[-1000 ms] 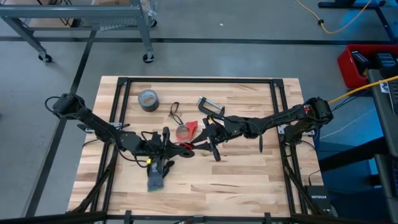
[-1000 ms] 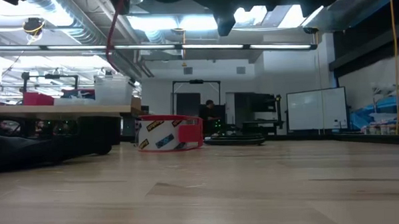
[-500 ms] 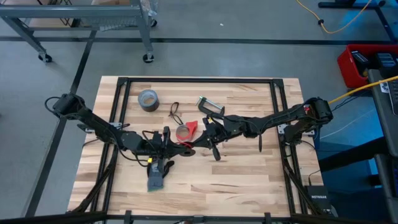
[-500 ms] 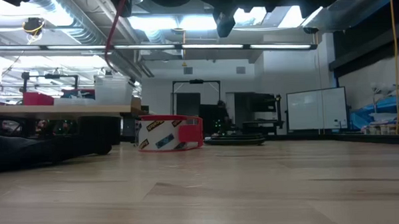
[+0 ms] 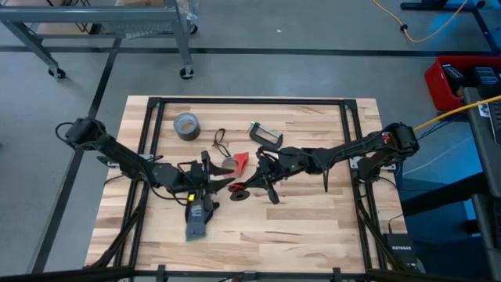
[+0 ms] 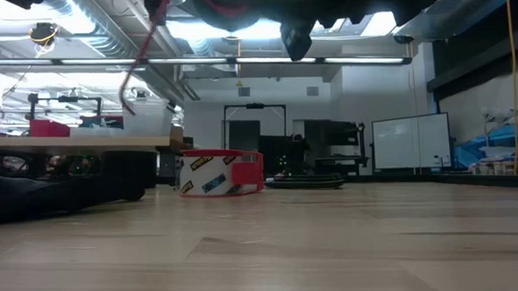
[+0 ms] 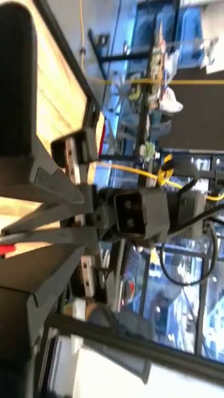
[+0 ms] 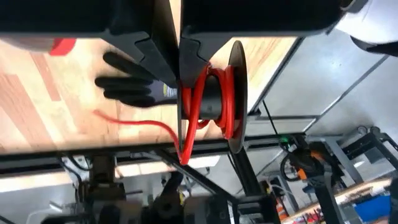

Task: Coil cords
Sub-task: Uncoil the red wire from the spool

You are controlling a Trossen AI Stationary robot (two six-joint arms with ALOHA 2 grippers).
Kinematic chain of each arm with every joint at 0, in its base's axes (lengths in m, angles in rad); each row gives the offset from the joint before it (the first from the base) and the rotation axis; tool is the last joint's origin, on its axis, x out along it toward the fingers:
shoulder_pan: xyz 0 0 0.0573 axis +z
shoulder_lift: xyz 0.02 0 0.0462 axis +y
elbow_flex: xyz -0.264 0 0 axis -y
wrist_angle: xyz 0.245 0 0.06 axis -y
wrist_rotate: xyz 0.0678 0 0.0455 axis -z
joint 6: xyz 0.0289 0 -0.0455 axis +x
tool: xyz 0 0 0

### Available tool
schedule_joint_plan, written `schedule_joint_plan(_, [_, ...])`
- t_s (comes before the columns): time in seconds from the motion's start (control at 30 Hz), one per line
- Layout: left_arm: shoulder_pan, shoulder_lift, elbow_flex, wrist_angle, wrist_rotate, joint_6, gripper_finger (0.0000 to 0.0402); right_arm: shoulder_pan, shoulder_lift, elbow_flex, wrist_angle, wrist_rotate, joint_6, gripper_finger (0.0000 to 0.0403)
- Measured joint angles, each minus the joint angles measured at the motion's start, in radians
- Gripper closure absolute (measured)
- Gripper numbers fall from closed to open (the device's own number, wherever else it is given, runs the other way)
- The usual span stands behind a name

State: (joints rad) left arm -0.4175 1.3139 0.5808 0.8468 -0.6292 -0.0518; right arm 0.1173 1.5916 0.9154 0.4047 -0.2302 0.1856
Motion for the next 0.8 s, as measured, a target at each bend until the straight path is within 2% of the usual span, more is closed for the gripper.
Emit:
schedule_joint_plan(0.1, [-0.002,-0.046,0.0,-0.083,-0.055,0.032,0.0282,-0.007,-0.015,0.0,-0.075,0.021,-0.009,0.04])
schedule_joint_plan(0.2, [-0.002,-0.09,0.0,-0.208,-0.102,-0.006,0.0283,-0.021,-0.042,0.0,-0.167,0.089,-0.011,0.0401])
schedule_joint_plan(0.33, [0.0,-0.104,0.001,-0.396,-0.107,-0.182,0.029,-0.029,-0.07,0.0,-0.22,0.179,-0.038,0.0401])
schedule_joint_plan(0.5, [0.0,-0.075,0.001,-0.592,-0.104,-0.41,0.0297,-0.027,-0.079,0.0,-0.222,0.193,-0.06,0.0401])
schedule_joint_plan(0.8, [0.002,-0.046,0.001,-0.604,-0.107,-0.39,0.0302,-0.027,-0.079,0.0,-0.229,0.189,-0.061,0.0401])
